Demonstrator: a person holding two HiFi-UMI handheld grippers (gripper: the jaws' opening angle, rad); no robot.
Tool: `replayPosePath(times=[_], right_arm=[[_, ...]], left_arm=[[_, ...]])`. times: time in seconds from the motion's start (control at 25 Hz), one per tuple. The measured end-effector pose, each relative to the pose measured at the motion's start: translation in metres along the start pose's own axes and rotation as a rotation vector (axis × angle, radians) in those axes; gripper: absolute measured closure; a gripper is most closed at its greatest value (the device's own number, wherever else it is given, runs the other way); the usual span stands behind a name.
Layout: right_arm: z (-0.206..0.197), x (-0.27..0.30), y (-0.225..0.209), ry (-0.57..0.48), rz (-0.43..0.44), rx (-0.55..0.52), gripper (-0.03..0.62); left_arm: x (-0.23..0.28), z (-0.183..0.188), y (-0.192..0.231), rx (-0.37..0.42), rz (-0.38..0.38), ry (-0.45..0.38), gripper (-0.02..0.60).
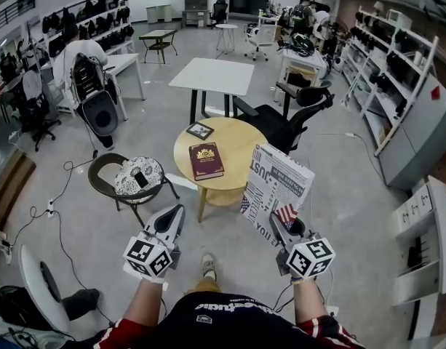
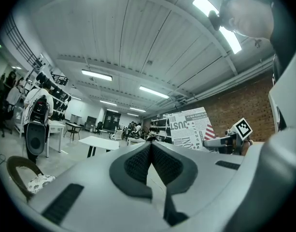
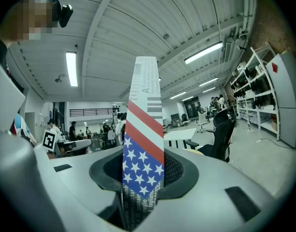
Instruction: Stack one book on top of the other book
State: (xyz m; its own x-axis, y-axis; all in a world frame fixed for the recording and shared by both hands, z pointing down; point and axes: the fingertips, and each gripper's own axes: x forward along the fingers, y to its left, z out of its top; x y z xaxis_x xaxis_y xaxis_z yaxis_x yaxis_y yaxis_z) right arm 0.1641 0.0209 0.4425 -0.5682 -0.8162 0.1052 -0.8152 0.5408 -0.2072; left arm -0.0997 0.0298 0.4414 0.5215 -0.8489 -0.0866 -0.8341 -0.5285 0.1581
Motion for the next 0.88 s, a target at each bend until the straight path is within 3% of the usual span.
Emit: replayPosePath(times=[0.88], right_arm=[[0.017, 0.091, -0.054, 0.053, 0.029, 0.053, 0.425]], left_arm=[[0.099, 0.005, 0.057, 0.015, -0.004, -0.006, 0.566]])
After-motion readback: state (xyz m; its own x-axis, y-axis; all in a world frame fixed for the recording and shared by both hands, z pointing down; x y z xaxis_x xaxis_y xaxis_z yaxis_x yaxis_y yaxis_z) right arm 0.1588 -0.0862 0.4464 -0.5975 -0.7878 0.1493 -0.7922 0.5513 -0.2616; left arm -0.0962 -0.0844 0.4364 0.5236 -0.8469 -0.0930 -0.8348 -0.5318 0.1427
